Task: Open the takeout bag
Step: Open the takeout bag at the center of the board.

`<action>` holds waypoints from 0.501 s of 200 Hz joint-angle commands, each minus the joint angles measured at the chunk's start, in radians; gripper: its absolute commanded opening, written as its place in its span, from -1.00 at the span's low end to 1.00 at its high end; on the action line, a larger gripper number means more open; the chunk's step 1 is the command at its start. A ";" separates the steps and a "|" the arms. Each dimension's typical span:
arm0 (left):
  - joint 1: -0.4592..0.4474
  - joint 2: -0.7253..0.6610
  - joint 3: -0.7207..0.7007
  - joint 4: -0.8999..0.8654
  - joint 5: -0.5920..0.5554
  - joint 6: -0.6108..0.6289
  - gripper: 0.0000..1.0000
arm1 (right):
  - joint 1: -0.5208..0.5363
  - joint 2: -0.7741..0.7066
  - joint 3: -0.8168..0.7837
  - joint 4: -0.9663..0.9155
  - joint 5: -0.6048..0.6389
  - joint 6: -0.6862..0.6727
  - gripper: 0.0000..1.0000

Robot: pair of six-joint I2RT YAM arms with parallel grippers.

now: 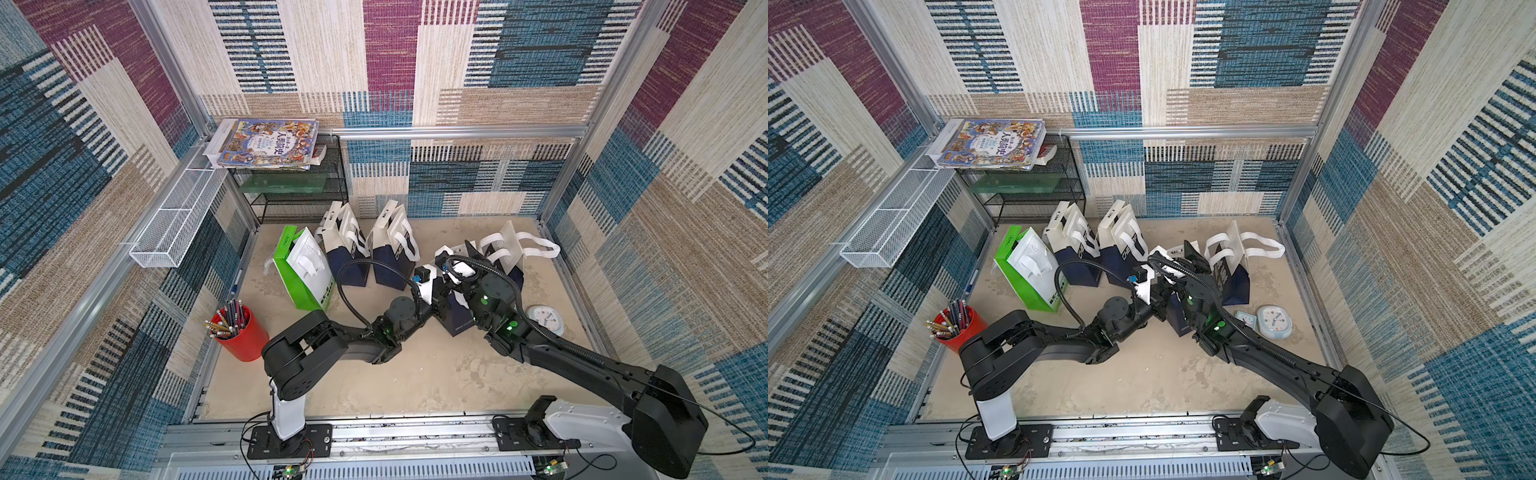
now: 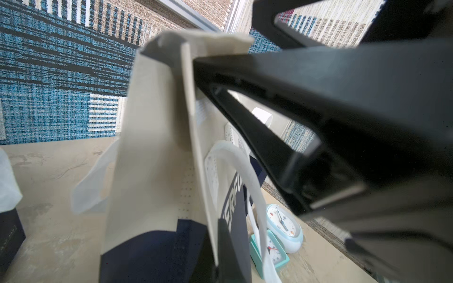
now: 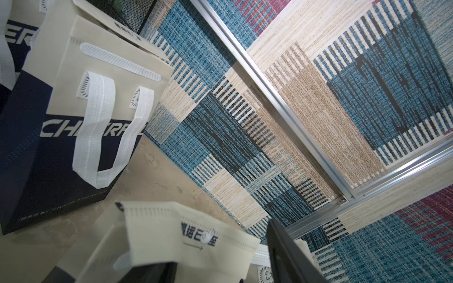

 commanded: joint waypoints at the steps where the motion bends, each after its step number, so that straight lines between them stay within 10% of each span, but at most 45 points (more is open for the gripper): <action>1: -0.003 -0.021 -0.014 0.029 -0.011 0.065 -1.00 | -0.007 0.014 0.018 -0.006 0.030 0.011 -0.02; 68: -0.001 -0.098 -0.083 -0.030 -0.087 0.136 -1.00 | -0.036 0.047 0.093 -0.069 0.088 -0.065 -0.96; 100: -0.001 -0.140 -0.105 -0.108 -0.139 0.182 -1.00 | -0.024 0.054 0.149 -0.172 0.113 -0.201 -1.00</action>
